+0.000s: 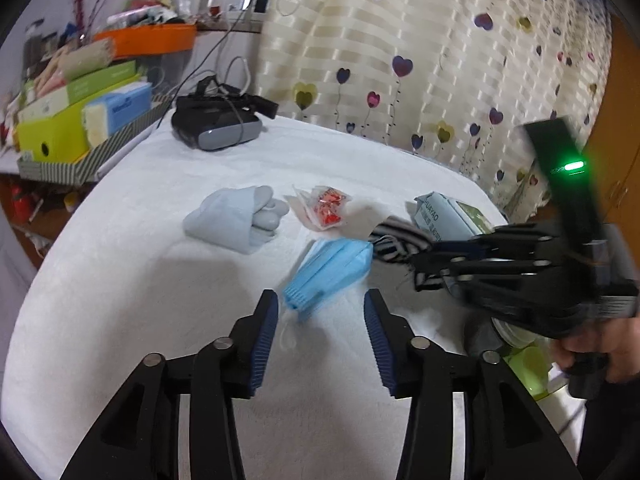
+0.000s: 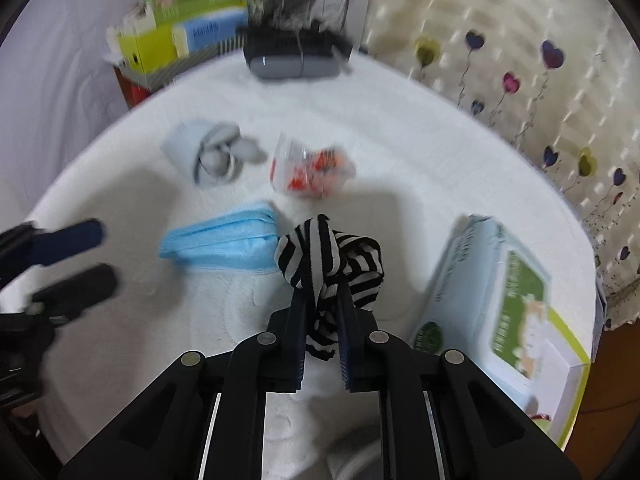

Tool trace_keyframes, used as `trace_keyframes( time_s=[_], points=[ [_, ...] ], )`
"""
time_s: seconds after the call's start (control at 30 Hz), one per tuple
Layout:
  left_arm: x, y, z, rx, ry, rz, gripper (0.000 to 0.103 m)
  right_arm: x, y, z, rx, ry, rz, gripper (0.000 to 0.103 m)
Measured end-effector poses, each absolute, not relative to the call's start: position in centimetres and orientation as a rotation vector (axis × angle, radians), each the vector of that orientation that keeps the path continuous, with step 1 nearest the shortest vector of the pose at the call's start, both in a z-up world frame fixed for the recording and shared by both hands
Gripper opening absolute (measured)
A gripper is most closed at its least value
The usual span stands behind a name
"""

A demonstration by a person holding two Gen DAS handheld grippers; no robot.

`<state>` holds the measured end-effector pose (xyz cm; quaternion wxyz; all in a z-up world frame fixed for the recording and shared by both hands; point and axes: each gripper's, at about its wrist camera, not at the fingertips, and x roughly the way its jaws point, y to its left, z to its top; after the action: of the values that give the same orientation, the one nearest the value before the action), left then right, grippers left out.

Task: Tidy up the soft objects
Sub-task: 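Close the right tool on the black-and-white striped sock and lift it, then grasp the blue face mask with the left tool while the right tool holds the sock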

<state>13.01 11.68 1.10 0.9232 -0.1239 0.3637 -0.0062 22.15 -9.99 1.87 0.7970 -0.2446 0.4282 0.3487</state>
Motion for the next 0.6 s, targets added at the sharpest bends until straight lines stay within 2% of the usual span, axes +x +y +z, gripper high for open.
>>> trace_keyframes(
  time_s=[0.23,0.6],
  points=[
    [15.8,10.1,0.2,-0.133,0.778,-0.018,0.047,20.8,-12.0,4.4,-0.459,0.839,0.777,0.014],
    [19.6,9.0,-3.2,-0.03,0.888,0.0,0.048,21.8,-13.6,4.8,-0.388,0.818,0.795,0.014]
  ],
)
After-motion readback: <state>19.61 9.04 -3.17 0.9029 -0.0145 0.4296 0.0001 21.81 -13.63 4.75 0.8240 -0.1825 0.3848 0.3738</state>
